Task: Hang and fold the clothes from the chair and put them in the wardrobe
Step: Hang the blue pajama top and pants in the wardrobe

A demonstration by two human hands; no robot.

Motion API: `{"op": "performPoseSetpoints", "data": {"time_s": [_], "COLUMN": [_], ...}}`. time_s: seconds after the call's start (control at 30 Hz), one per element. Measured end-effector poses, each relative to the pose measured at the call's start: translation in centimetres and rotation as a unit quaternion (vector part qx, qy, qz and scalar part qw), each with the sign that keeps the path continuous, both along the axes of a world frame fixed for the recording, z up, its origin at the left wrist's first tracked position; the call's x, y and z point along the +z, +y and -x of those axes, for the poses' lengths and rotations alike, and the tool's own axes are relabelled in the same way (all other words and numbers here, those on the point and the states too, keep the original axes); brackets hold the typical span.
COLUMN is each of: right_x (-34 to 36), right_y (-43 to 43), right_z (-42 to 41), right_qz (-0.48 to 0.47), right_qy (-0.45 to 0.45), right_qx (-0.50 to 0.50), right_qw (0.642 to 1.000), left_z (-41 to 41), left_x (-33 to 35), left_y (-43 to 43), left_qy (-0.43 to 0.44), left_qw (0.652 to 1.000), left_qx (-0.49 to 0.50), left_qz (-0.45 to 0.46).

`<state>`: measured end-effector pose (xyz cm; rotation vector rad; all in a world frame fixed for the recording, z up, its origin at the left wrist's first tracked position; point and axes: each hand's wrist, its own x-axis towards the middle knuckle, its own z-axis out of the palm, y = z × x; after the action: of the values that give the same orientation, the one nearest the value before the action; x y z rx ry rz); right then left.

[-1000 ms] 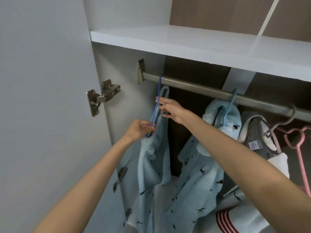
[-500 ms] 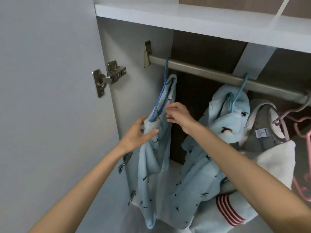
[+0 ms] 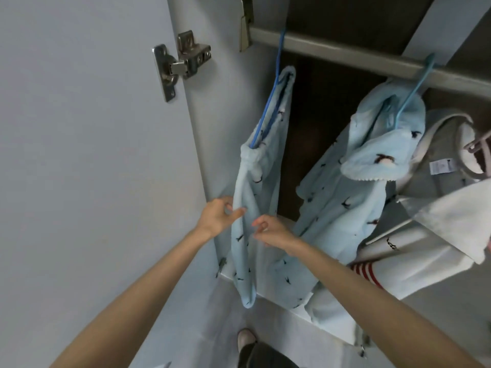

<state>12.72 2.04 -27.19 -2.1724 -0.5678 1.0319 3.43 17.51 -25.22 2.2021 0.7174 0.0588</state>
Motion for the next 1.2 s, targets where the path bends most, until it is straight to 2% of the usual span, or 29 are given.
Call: {"op": "performPoseSetpoints", "data": {"time_s": [0.2, 0.37, 0.5, 0.8, 0.97, 1.2], "right_x": [-3.8, -5.7, -5.3, -3.1, -2.9, -5.3], "right_y": [1.5, 3.0, 3.2, 4.9, 4.8, 3.7], "right_z": [2.7, 2.8, 0.4, -4.9, -5.7, -3.1], "right_qz": [-0.011, -0.081, -0.125, -0.163, -0.168, -0.118], "right_qy": [0.055, 0.095, 0.038, 0.076, 0.072, 0.057], "right_qx": [-0.013, -0.162, -0.177, -0.229, -0.21, -0.148], "right_qw": [0.998, 0.979, 0.976, 0.957, 0.96, 0.98], "left_z": [-0.5, -0.6, -0.7, -2.2, -2.4, -1.5], "left_x": [0.4, 1.1, 1.6, 2.9, 2.7, 1.1], "left_y": [-0.9, -0.7, 0.2, 1.6, 1.8, 0.5], "left_qy": [-0.078, -0.113, -0.151, -0.175, -0.176, -0.148], "left_qw": [0.987, 0.975, 0.967, 0.975, 0.974, 0.977], "left_qx": [0.014, 0.016, 0.033, 0.045, 0.058, 0.029], "left_qz": [0.139, 0.191, 0.205, 0.132, 0.13, 0.149]}}
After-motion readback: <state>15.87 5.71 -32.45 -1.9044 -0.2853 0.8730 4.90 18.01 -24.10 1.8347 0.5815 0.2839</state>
